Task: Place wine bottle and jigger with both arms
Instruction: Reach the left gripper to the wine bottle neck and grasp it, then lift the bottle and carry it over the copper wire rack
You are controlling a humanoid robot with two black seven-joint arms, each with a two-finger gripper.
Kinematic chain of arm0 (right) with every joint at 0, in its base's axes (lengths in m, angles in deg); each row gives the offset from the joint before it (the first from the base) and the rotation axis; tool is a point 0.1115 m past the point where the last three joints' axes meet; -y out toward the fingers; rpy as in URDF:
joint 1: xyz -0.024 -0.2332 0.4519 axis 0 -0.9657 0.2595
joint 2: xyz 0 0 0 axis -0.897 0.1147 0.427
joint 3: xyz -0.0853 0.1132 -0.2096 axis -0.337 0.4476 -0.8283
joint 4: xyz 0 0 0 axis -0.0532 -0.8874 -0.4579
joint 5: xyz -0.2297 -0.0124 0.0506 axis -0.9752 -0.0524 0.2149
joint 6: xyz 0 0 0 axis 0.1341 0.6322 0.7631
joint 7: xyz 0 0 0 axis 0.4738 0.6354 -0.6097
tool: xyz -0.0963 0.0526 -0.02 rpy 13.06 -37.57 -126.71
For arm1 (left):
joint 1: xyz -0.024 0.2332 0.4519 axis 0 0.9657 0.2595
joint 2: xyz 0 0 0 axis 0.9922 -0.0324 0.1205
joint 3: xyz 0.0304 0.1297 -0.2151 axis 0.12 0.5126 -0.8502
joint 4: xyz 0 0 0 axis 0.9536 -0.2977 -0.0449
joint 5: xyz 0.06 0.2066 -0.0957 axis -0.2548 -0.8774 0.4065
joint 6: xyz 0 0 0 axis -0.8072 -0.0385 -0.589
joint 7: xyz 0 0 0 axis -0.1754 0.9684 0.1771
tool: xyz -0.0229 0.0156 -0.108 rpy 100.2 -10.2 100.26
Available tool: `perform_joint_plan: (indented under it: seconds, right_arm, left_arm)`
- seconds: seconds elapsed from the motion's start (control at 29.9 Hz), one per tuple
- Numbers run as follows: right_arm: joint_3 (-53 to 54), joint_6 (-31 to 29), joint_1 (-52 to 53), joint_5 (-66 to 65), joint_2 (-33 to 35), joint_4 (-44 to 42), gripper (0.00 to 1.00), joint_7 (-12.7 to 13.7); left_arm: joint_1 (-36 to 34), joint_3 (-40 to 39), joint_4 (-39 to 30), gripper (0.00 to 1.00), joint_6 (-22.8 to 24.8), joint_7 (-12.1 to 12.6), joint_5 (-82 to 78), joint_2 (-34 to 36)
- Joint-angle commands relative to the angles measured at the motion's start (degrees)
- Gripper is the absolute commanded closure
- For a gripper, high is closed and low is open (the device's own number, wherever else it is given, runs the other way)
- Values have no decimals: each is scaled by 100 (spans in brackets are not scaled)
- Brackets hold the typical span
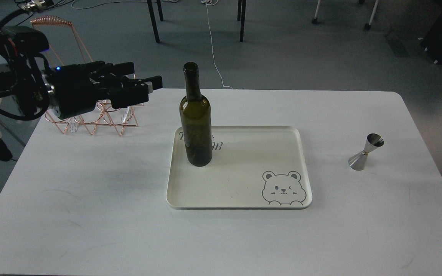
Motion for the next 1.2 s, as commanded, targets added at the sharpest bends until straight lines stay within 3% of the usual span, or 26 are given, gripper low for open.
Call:
perform_joint_plan:
  seconds: [0.0, 0.23, 0.53, 0.87, 1.04, 1.17]
  right_arm:
    - [-5, -9, 1, 329, -35, 3, 5, 71]
    - [4, -35, 1, 382, -26, 3, 5, 71]
    - [12, -9, -17, 390, -44, 11, 5, 62]
    - [21, 8, -8, 391, -61, 3, 5, 62]
    - [39, 17, -8, 391, -61, -6, 5, 53]
    - [39, 26, -8, 391, -61, 3, 5, 62]
  left_arm:
    - [-1, 12, 64, 2, -39, 259, -622, -673]
    - [51, 29, 354, 3, -276, 295, -1336, -1448]
    - [69, 38, 837, 14, -294, 330, -1336, -1958]
    - [60, 29, 881, 72, -294, 313, -1345, -1967]
    - [43, -6, 846, 87, -391, 295, -1309, -1897]
    - [25, -94, 794, 90, -654, 277, -1283, -1757]
